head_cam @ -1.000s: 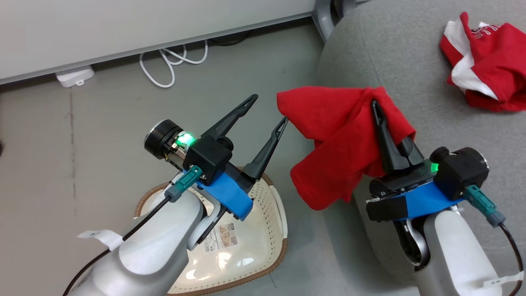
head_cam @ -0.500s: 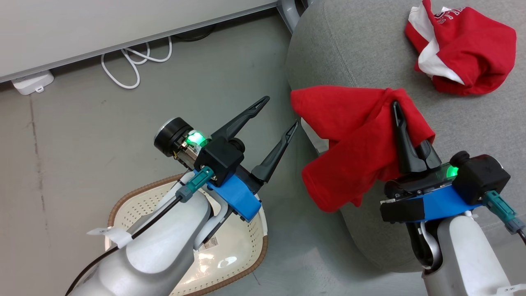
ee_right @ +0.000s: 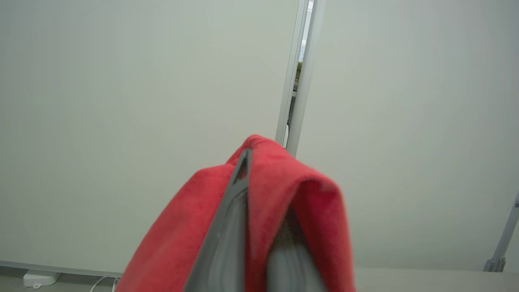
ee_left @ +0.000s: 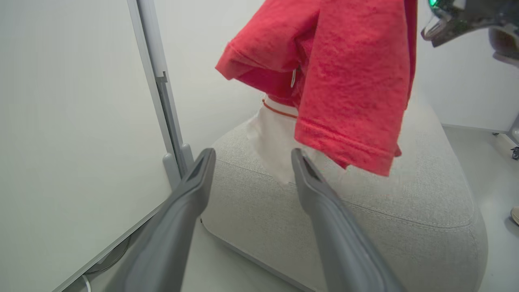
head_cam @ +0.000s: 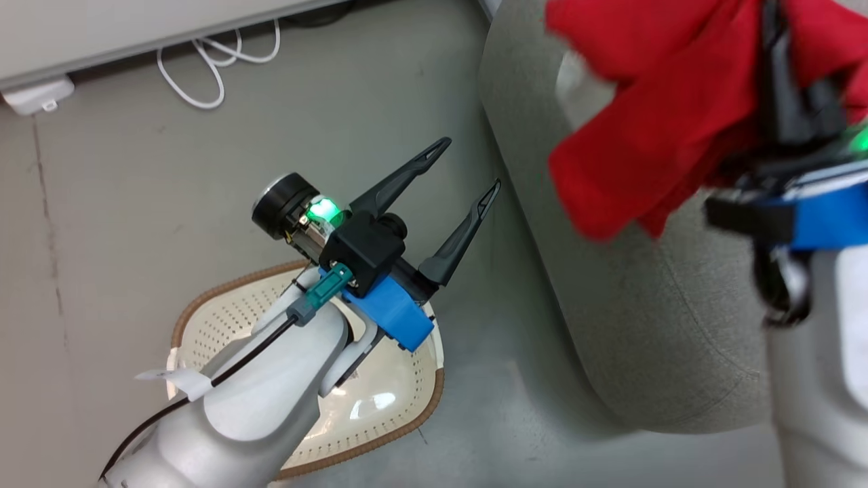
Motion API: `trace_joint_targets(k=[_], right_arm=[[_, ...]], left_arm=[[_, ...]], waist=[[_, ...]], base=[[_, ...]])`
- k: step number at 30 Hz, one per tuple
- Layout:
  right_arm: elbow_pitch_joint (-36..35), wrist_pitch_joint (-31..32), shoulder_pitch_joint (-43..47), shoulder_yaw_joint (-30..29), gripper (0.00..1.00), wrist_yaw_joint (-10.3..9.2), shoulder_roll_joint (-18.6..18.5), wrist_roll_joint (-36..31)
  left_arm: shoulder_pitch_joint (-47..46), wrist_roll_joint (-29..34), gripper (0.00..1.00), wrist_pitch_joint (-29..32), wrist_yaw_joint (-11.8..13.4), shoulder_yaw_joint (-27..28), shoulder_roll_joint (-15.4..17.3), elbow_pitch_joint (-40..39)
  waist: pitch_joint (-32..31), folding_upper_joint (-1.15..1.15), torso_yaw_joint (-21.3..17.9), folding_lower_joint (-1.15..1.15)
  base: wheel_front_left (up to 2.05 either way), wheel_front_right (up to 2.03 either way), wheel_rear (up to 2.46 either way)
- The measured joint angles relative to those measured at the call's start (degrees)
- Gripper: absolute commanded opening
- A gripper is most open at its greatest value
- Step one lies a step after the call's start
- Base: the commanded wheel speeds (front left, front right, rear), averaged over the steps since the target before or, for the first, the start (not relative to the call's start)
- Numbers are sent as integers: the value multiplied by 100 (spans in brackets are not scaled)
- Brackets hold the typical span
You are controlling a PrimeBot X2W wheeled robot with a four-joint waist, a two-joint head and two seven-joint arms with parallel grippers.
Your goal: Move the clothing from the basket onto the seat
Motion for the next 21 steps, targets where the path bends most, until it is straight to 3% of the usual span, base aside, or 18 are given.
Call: trace_joint_targets(k=[12,21], right_arm=[[-115,-1,-2285,-1196,0,1,-1081,-114],[561,0,-2762,-2065,0,1,-2132,-81]], left_arm=[[-503,189,100,22,-14,-8,172,-240],[-666,301,100,64,-7,-34,330,-379]], waist=[[1087,0,288,0],[1853,0,386,1]], base=[[0,0,0],[0,0,0]])
